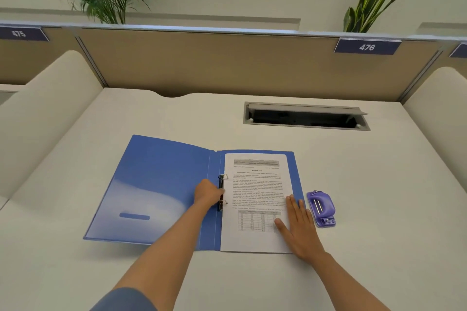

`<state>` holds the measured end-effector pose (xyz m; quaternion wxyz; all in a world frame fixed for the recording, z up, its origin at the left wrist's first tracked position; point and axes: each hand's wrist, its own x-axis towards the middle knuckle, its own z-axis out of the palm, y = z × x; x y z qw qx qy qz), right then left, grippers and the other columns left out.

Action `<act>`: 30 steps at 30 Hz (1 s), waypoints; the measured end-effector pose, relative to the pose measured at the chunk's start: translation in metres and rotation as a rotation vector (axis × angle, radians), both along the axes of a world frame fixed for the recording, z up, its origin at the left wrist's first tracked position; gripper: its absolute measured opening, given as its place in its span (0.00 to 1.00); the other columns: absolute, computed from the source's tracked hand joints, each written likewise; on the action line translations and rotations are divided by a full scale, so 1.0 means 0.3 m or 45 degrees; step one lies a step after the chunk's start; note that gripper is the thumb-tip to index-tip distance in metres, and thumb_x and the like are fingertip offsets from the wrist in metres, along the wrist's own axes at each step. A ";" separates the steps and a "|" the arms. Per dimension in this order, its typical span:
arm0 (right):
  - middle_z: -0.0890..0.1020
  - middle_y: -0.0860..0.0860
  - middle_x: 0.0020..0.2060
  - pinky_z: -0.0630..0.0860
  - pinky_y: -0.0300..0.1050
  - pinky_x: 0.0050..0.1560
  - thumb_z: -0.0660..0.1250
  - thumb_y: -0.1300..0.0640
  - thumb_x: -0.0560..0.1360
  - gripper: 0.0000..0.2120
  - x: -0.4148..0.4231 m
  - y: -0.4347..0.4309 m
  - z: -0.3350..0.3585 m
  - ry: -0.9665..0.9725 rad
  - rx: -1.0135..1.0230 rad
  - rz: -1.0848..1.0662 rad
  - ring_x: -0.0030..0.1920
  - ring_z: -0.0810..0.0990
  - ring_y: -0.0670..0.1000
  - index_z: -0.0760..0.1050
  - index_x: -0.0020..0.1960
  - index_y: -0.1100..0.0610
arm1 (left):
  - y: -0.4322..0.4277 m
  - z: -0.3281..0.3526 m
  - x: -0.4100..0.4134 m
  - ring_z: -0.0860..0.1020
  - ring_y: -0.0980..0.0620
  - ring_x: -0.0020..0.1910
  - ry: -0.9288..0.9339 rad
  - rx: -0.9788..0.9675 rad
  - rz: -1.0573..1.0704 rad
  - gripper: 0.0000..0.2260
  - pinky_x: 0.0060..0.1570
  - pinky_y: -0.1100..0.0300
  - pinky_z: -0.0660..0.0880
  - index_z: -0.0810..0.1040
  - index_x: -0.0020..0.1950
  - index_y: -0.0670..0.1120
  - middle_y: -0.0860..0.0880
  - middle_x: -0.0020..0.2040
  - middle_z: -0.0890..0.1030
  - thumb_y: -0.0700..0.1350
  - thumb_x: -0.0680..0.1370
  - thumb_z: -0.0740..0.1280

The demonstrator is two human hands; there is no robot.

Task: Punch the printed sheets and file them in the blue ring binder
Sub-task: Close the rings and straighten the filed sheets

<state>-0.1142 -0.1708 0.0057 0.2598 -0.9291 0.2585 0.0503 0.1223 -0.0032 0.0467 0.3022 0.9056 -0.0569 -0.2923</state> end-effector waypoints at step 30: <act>0.37 0.44 0.76 0.34 0.47 0.75 0.32 0.23 0.65 0.49 0.010 -0.001 0.007 0.051 -0.027 -0.004 0.75 0.31 0.46 0.32 0.76 0.51 | -0.044 0.036 -0.140 0.74 0.52 0.41 -0.550 -0.032 -0.276 0.06 0.37 0.60 0.71 0.74 0.53 0.43 0.47 0.49 0.79 0.42 0.77 0.66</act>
